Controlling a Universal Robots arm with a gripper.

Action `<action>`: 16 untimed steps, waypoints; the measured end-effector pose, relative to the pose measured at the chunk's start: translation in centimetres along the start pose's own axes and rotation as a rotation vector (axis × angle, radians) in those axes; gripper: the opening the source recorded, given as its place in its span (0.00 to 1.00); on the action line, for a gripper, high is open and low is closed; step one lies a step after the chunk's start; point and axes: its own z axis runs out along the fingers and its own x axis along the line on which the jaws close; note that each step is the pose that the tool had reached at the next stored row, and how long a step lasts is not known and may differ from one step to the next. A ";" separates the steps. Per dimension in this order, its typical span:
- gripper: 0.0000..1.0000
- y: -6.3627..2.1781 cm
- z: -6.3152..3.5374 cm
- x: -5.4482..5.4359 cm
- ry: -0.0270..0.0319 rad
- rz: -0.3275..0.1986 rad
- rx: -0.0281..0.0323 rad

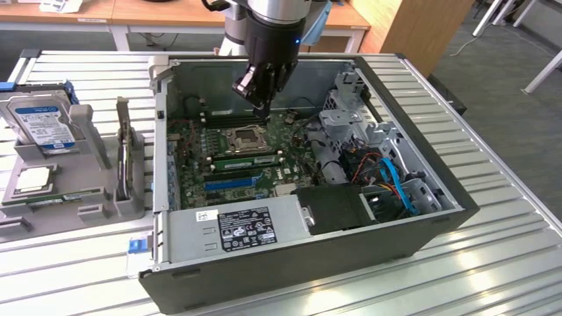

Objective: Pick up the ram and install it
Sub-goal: 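Press down the ram until it locks into place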

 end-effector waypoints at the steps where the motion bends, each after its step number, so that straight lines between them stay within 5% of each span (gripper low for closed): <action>1: 0.10 0.00 0.00 0.0 0.0003 0.013 0.0000; 16: 0.10 -0.01 0.29 0.0 -0.0033 0.224 0.0029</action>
